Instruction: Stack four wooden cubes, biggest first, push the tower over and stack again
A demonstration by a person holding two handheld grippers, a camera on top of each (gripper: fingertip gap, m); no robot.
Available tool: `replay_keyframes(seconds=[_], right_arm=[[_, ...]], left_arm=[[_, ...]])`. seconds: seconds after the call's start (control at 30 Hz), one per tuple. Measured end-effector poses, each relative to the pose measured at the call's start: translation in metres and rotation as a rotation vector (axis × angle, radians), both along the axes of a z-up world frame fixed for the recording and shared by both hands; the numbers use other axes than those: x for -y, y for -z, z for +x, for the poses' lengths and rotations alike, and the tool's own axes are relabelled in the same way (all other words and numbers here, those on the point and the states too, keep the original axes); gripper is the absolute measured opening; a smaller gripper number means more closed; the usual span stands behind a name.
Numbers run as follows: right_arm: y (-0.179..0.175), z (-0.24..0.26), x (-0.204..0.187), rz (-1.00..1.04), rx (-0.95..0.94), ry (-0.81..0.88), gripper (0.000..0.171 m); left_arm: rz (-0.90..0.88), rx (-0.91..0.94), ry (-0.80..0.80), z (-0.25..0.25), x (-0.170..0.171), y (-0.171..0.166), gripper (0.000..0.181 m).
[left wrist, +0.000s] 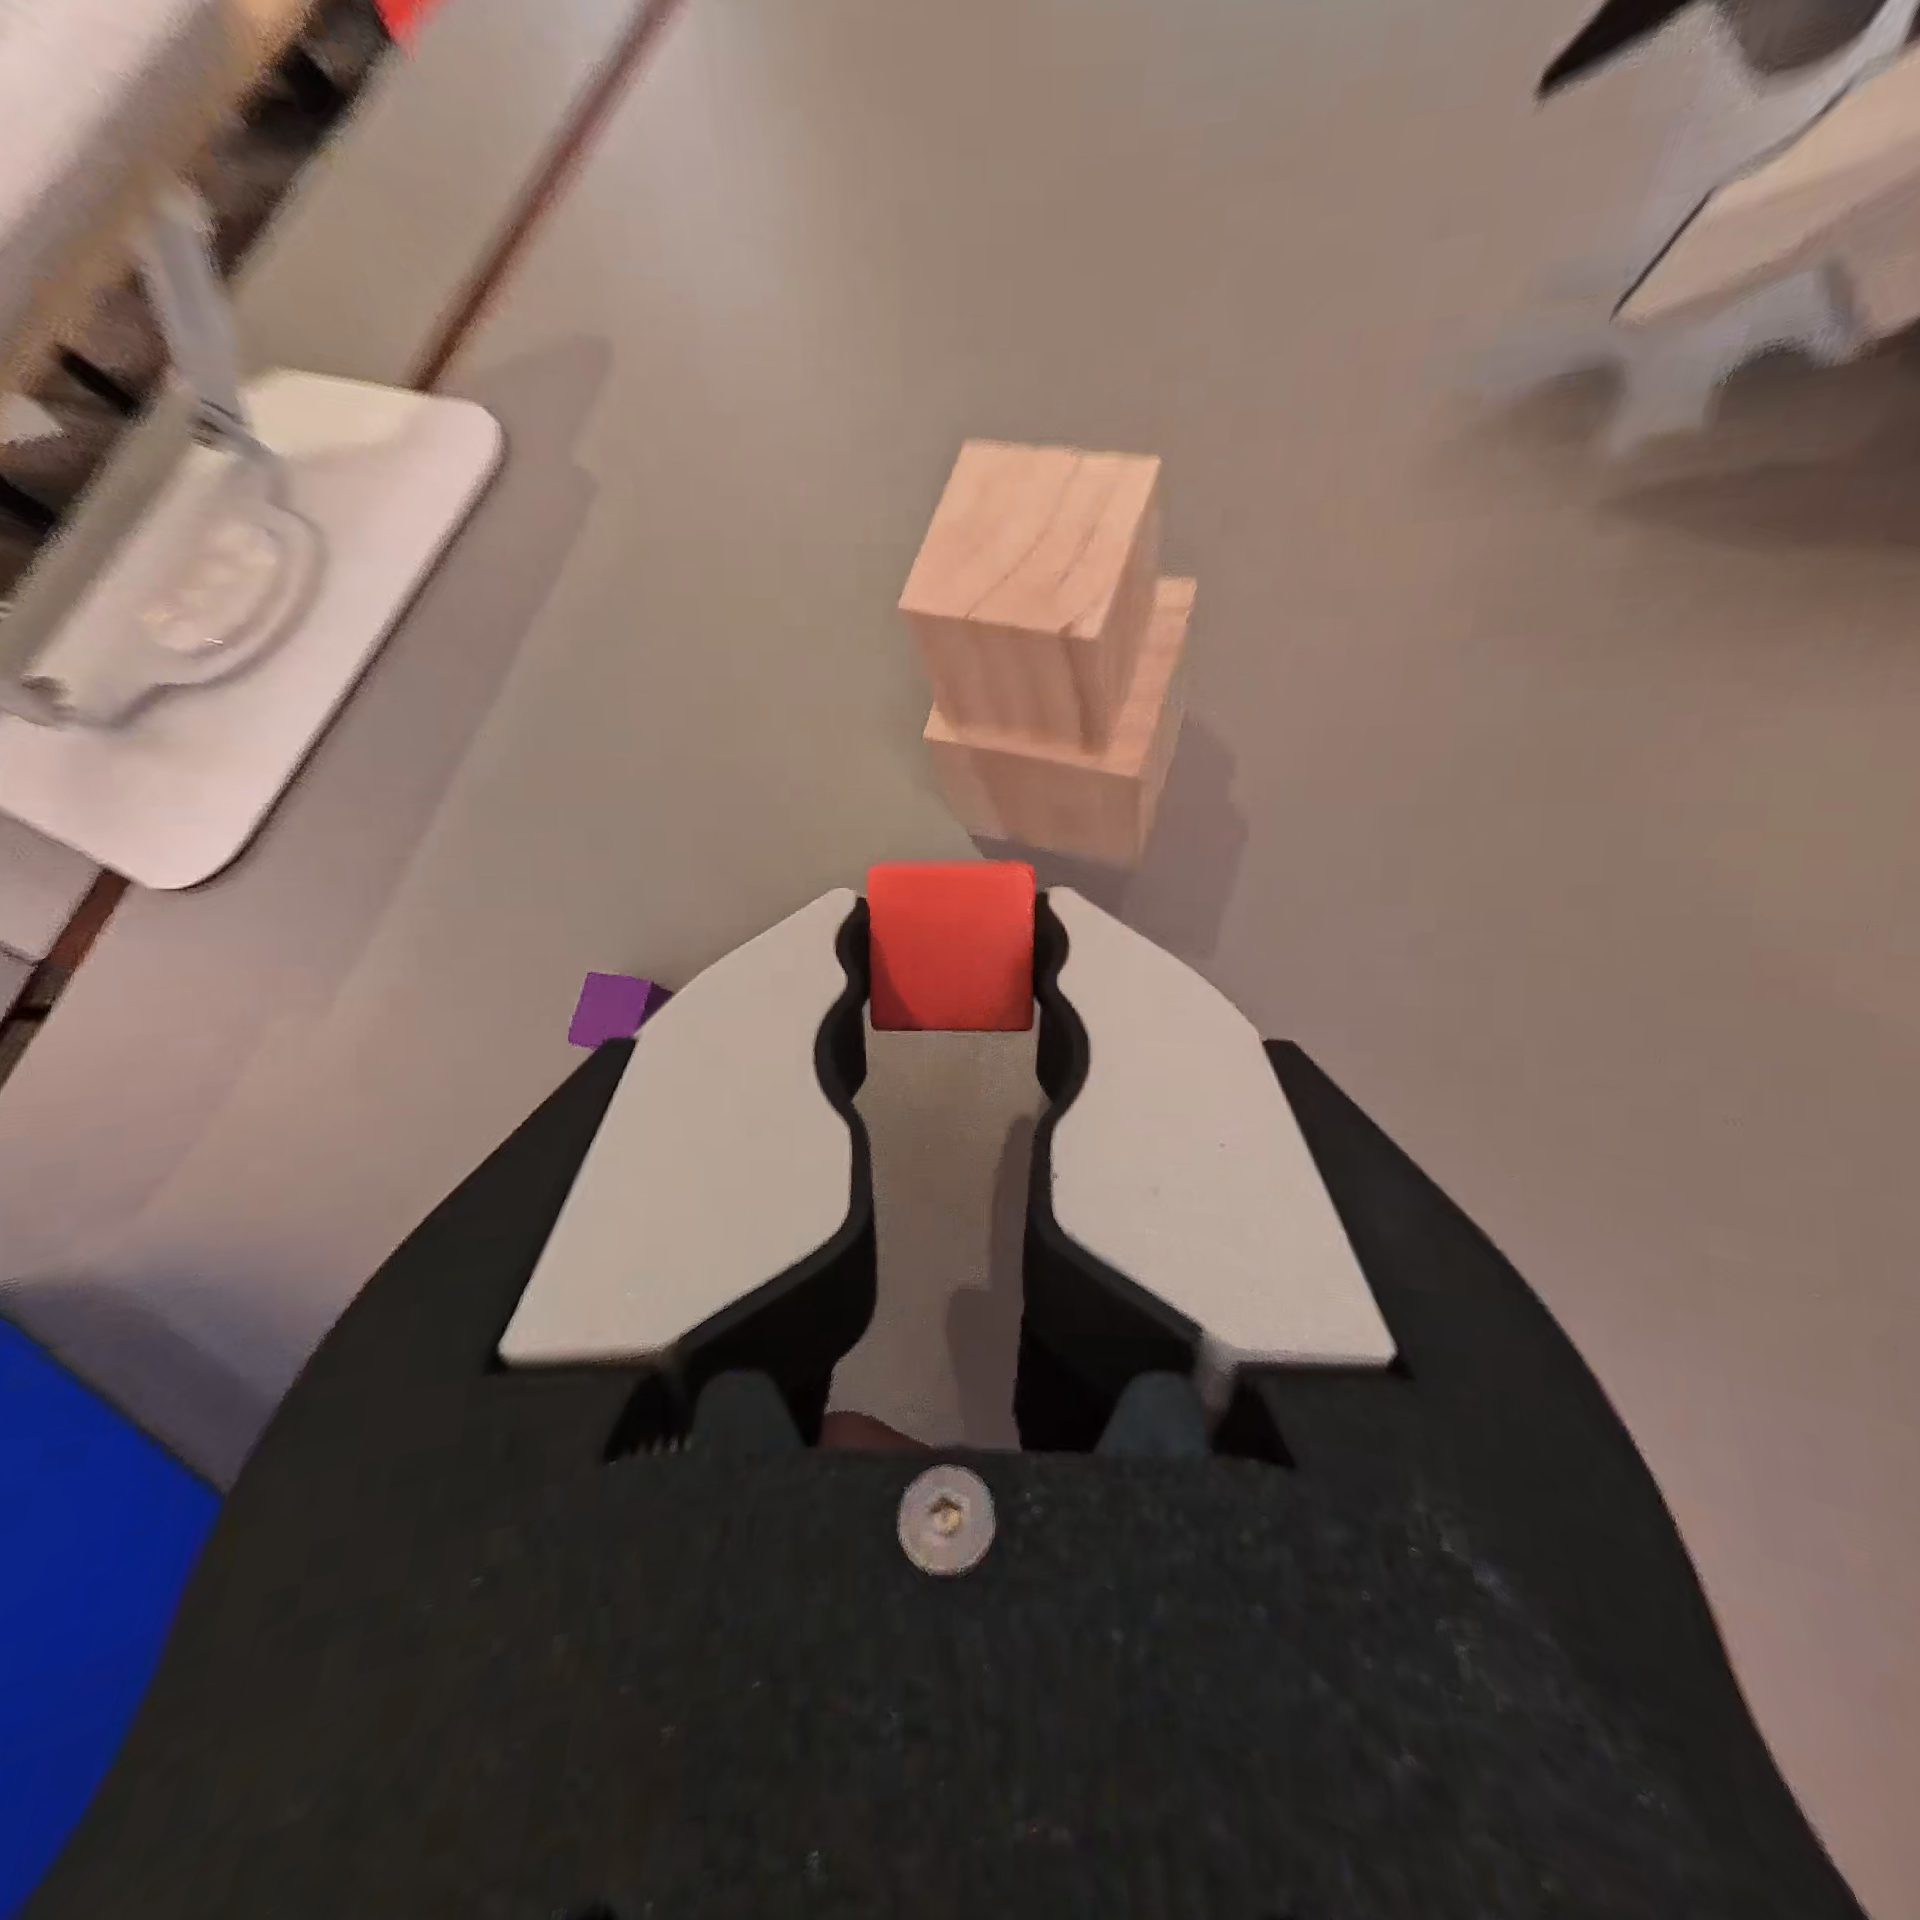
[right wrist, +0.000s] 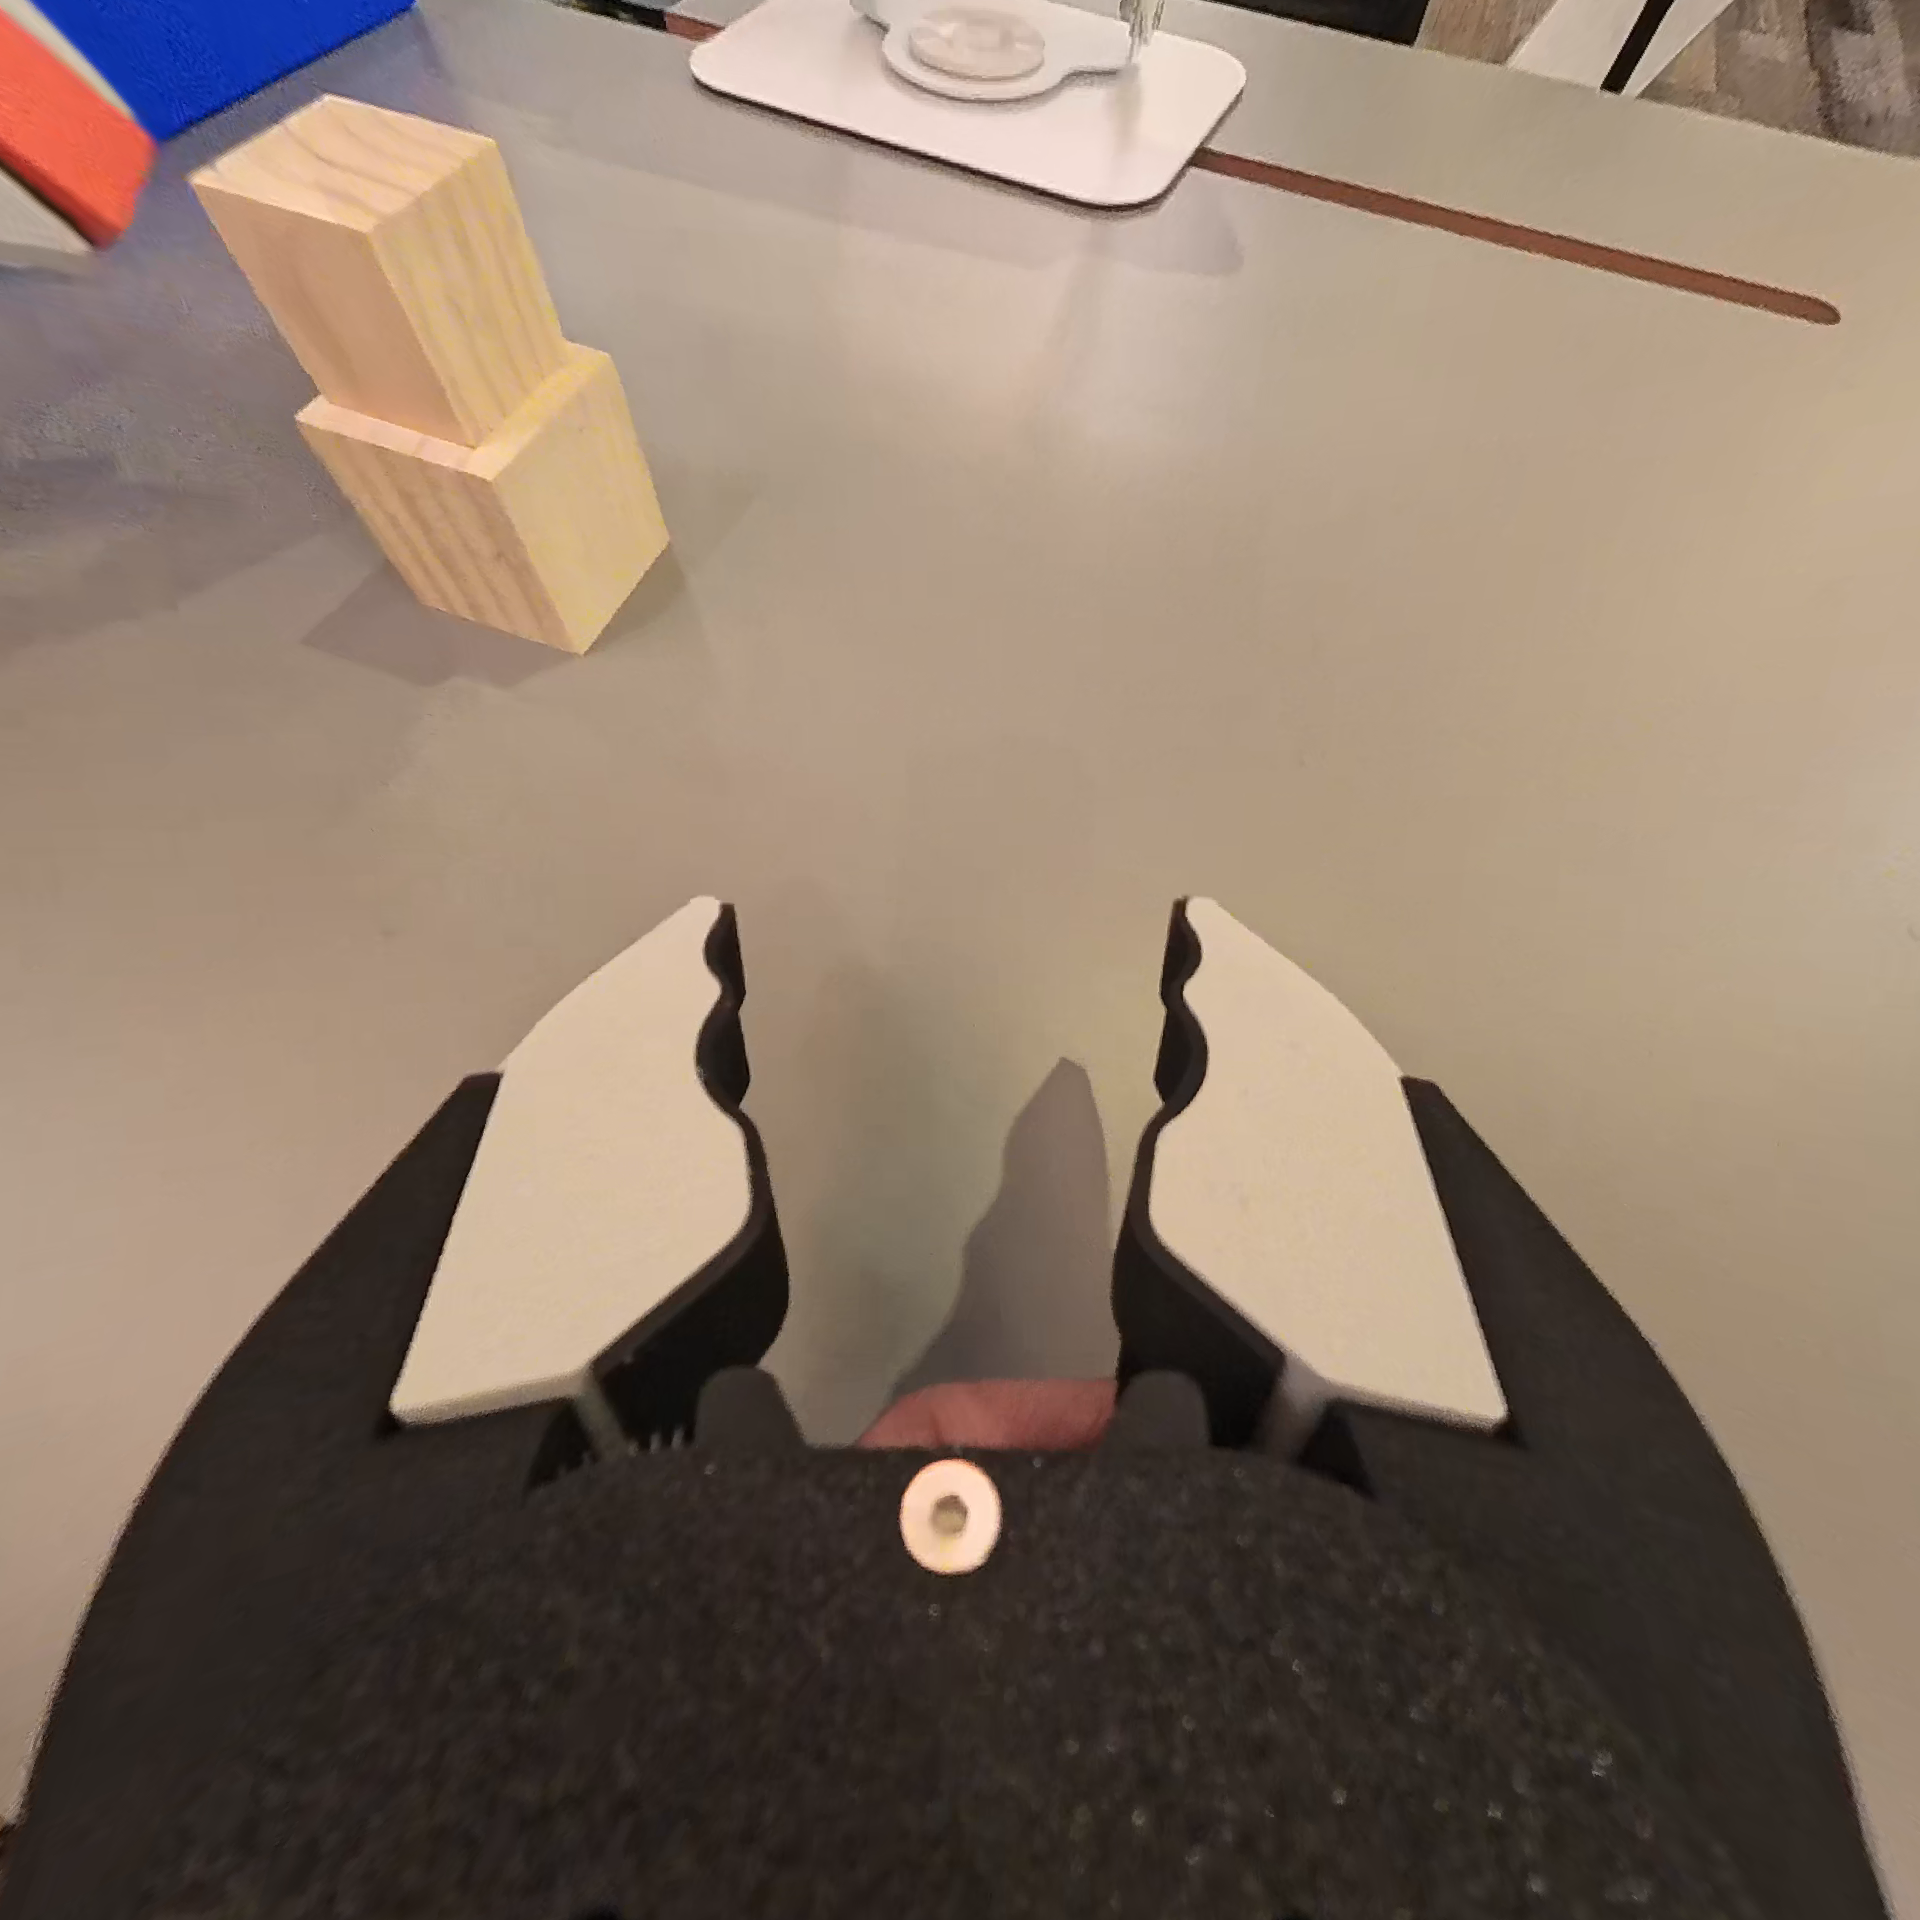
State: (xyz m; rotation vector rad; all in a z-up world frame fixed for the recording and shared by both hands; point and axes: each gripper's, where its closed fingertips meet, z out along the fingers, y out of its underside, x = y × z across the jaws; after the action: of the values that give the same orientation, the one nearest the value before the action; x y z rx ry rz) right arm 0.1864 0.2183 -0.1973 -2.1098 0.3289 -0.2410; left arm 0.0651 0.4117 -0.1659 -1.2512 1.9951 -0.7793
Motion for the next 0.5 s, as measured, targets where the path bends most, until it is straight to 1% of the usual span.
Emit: replay_keyframes(seconds=[0.1, 0.17, 0.23, 0.33, 0.5], right_arm=[[0.000, -0.002, -0.001, -0.003, 0.003, -0.006, 0.077], [0.001, -0.004, -0.002, -0.007, 0.006, -0.011, 0.077], [0.001, -0.005, -0.002, -0.010, 0.008, -0.013, 0.077], [0.001, -0.007, -0.002, -0.012, 0.011, -0.017, 0.077], [-0.002, -0.007, -0.002, -0.012, 0.020, -0.020, 0.077]], left_arm=[[-0.068, 0.127, -0.062, -0.020, 0.017, -0.015, 0.029], [-0.091, 0.146, -0.064, -0.031, 0.029, -0.016, 0.029], [-0.089, 0.135, -0.045, -0.035, 0.036, -0.021, 0.029], [-0.066, 0.075, 0.032, -0.031, 0.043, -0.035, 0.029], [0.054, -0.061, 0.162, 0.005, 0.039, -0.056, 0.029]])
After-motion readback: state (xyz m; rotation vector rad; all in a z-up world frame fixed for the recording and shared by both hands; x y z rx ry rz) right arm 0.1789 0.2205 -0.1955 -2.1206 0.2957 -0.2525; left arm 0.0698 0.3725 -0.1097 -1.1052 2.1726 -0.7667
